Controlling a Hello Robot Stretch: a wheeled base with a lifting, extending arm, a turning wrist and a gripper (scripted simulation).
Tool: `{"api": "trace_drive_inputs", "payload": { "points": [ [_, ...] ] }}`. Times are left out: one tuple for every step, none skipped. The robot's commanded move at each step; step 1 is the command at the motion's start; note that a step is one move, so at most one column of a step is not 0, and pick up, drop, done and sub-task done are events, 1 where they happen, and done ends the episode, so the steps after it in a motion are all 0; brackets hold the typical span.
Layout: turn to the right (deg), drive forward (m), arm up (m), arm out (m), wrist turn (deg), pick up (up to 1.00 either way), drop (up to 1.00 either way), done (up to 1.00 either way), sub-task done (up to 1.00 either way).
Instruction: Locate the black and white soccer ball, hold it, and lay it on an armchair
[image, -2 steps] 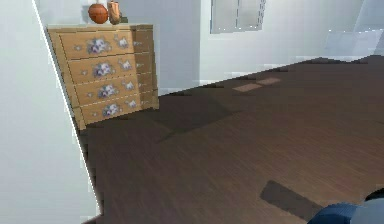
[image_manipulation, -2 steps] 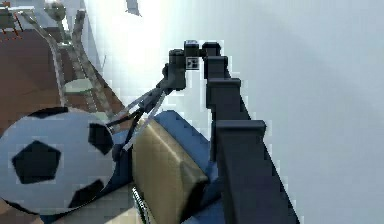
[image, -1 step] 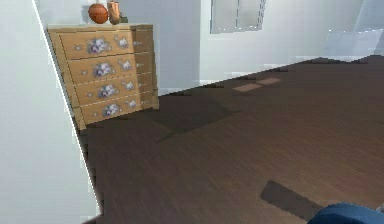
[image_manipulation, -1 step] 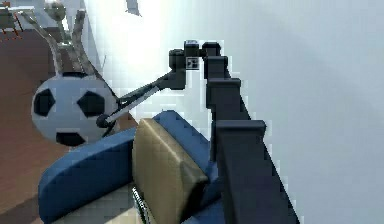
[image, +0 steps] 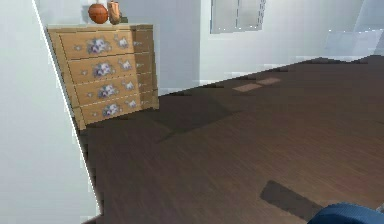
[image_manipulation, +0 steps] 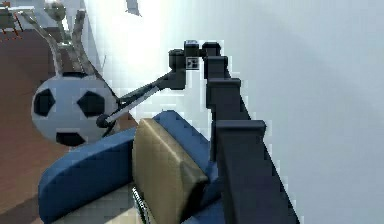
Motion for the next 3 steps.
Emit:
{"api": "trace_drive_inputs", "payload": {
  "points": [
    [0.0, 0.00, -0.50, 0.00, 0.0, 0.00, 0.00, 0.00, 0.00],
    [0.0, 0.00, 0.00, 0.00, 0.0, 0.00, 1.00, 0.00, 0.00],
    [0.0, 0.00, 0.00, -0.10, 0.0, 0.00, 0.00, 0.00, 0.00]
  ]
}}
